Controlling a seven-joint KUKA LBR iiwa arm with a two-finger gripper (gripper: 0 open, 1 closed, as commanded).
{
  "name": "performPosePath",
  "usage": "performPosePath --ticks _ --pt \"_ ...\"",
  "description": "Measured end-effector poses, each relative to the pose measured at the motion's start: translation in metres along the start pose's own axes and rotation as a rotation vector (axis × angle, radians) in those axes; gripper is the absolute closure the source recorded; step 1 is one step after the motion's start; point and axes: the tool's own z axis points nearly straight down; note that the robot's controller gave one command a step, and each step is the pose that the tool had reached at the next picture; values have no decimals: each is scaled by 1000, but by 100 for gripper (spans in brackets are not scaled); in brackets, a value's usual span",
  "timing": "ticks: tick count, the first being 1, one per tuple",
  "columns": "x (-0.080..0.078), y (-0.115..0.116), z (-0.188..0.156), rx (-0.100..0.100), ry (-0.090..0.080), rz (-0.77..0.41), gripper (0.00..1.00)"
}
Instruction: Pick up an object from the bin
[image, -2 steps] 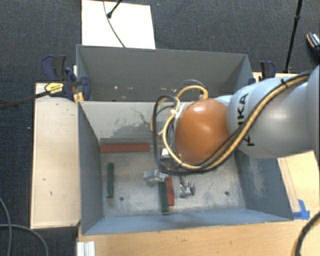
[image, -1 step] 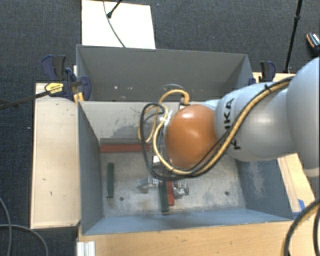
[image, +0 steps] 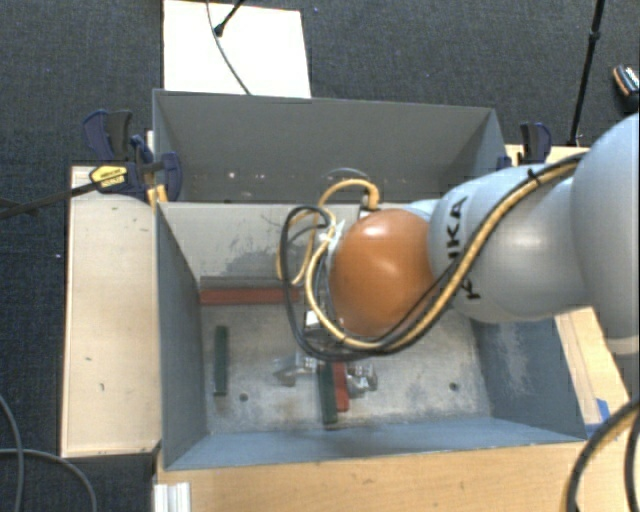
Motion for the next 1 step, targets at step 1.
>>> performPosePath --ticks 1 --pt "0 0 0 0 1 3 100"
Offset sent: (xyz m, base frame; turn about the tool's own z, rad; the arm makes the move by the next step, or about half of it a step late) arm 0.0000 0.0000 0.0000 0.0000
